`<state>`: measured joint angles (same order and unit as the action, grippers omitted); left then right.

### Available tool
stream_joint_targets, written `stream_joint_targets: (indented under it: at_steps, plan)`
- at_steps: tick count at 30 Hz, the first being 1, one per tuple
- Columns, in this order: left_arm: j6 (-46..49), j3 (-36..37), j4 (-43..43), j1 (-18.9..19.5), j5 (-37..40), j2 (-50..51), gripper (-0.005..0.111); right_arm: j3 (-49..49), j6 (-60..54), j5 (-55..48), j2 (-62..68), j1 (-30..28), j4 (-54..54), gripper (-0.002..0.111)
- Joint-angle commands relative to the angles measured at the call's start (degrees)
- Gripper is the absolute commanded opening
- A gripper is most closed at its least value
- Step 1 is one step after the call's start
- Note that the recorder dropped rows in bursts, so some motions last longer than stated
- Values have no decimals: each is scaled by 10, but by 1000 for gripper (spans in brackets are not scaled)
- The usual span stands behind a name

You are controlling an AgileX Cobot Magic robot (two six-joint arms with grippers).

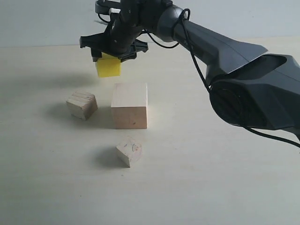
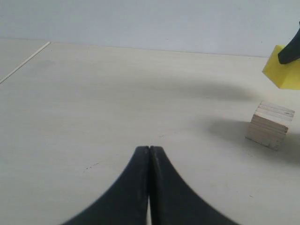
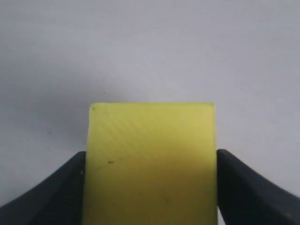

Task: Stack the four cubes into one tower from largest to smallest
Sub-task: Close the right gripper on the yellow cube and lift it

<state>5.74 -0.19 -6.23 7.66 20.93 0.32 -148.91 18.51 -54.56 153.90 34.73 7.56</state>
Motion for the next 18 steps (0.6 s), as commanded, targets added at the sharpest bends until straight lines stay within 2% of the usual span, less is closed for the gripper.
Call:
stream_joint_targets:
  at_steps: [1,3,14,18]
  plan:
    - [0,2,1,-4,-6,-3,0,-33,-58,-101,-6,-1,-41,0]
    - [0,2,1,-4,-6,-3,0,-48,-97,-153,-6,-1,-44,0]
    - [0,2,1,-4,-6,-3,0,-64,-133,-128,-50,-2,-52,0]
    - [0,2,1,-4,-6,-3,0,-64,-185,-133,-66,-6,-61,0]
